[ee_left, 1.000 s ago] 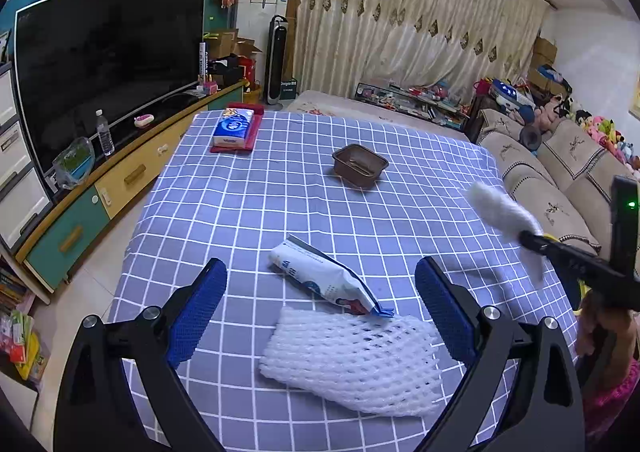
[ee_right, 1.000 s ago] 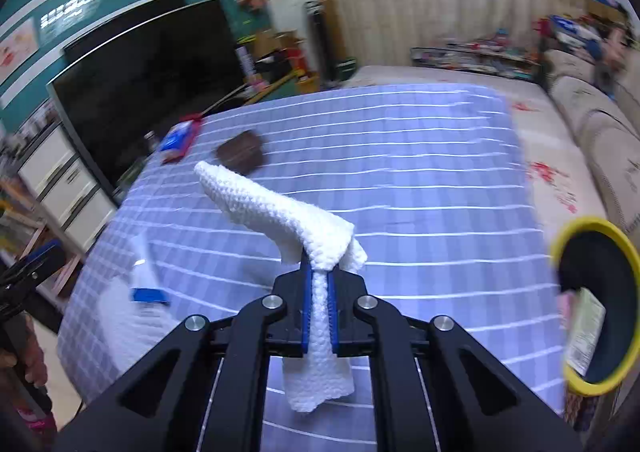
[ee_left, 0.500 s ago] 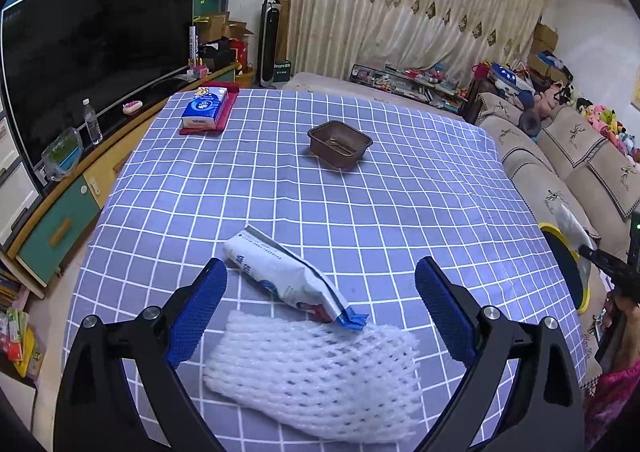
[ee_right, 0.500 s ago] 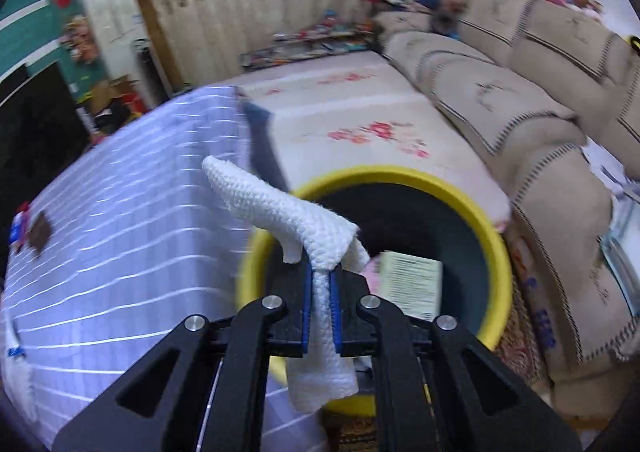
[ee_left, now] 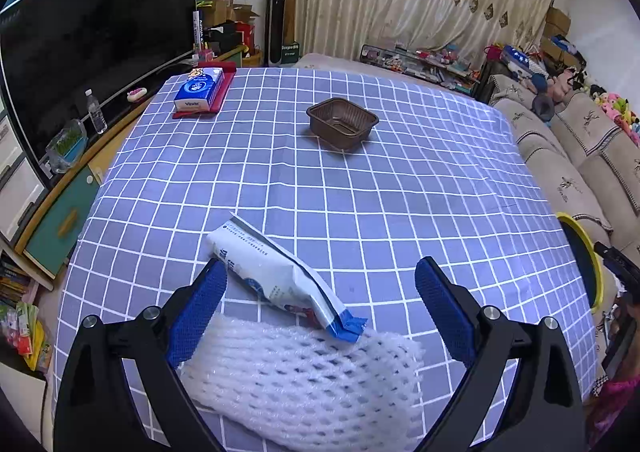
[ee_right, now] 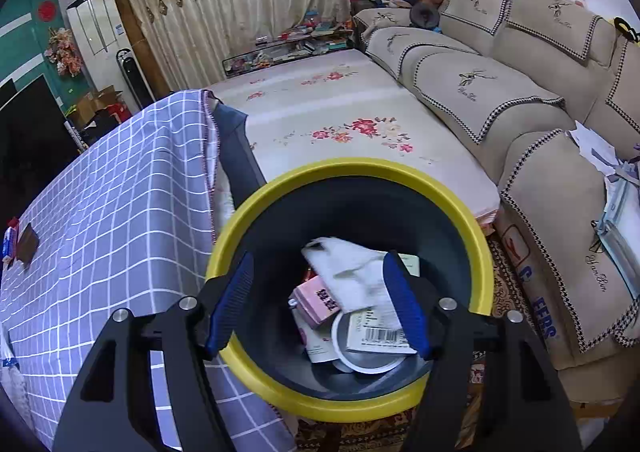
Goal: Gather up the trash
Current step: 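Open the right gripper over the yellow bin to drop the tissue, then grasp the white-and-blue snack wrapper with the left gripper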
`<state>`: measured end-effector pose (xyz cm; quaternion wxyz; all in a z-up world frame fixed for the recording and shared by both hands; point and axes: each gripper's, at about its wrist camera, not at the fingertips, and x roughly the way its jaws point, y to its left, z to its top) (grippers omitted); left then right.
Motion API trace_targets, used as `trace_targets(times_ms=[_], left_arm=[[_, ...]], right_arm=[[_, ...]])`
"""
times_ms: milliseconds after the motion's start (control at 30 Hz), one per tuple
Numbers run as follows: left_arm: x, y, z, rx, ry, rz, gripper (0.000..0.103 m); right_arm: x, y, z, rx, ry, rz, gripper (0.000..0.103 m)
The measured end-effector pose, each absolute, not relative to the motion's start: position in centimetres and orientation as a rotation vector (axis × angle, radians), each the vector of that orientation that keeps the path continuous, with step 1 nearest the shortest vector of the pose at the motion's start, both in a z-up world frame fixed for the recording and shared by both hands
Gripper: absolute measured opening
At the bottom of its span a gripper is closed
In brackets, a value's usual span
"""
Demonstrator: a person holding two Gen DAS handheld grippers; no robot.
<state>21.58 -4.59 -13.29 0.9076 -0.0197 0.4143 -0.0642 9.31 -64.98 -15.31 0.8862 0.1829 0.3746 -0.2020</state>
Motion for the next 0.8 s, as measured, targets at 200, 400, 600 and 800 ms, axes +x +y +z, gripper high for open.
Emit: trace_targets(times_ms=[200, 400, 600, 800], left_arm=[[23.7, -4.2, -14.7, -0.05, 0.917, -0.061, 0.094], [25.4, -3.6, -16.1, -0.051, 0.979, -0.016, 0.094], [26.5, -4.0, -17.6, -0.083, 1.031, -0.058, 0.094], [27.3, -5.7, -17.8, -0.048, 1.022, -0.076, 0.077]], right_arm=[[9.5, -64.1, -15.0, 0.379, 0.77, -0.39, 0.064], [9.5, -64.1, -14.9, 0.39, 0.77, -0.381, 0.064], [9.5, -64.3, -14.7, 0.395, 0.763, -0.375, 0.064], [9.3, -64.4, -14.6, 0.397, 0.761, -0.373, 0.065]])
